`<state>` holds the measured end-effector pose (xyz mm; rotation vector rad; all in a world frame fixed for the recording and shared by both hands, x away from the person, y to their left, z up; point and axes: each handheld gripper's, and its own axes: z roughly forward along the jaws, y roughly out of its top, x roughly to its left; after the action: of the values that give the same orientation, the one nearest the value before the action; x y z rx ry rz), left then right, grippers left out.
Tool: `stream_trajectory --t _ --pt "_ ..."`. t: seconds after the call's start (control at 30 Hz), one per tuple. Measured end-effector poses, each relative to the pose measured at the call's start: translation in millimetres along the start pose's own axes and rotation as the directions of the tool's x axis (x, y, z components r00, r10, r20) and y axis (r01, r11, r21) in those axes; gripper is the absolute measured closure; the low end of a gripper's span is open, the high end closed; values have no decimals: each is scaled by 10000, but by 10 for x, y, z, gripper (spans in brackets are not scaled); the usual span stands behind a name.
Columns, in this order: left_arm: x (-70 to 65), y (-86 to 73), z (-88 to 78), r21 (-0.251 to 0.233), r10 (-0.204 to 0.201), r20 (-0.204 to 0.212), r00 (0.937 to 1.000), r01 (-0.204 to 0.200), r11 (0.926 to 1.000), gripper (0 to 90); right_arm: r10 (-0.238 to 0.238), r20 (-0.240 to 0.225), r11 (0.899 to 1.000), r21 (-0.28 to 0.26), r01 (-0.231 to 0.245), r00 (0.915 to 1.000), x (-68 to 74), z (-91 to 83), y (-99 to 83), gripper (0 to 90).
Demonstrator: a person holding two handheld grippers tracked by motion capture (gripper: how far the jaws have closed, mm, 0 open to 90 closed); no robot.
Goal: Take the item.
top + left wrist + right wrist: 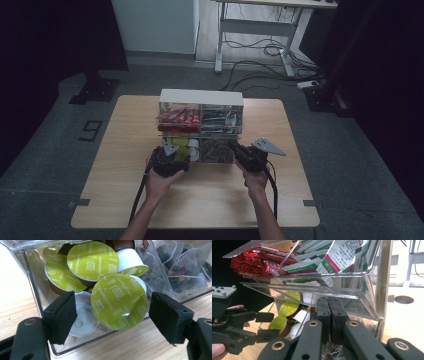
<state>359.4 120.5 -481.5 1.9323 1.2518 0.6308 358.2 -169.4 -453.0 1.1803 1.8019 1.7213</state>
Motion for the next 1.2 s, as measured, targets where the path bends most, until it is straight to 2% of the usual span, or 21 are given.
stream_trajectory --t 0.2,0.5,0.73,0.83,1.2 --pt "-19 19 34 -104 -69 -155 9999 67 9999 226 7 -4 10000 -3 -7 10000 0 0 -2 872" --pt "-55 34 66 -99 57 -398 9992 -61 9999 245 -14 11 10000 6 14 10000 -8 5 -8 872" --pt "-83 26 64 -139 184 -308 9994 -188 9997 312 -3 32 10000 18 3 10000 -7 7 -11 872" --pt "-91 20 61 -192 208 -232 9995 -213 9996 370 -6 36 10000 21 6 10000 -8 8 -12 871" --pt "-95 5 57 -297 135 -147 9998 -139 9995 383 -4 49 10000 26 3 10000 -13 8 -15 871"
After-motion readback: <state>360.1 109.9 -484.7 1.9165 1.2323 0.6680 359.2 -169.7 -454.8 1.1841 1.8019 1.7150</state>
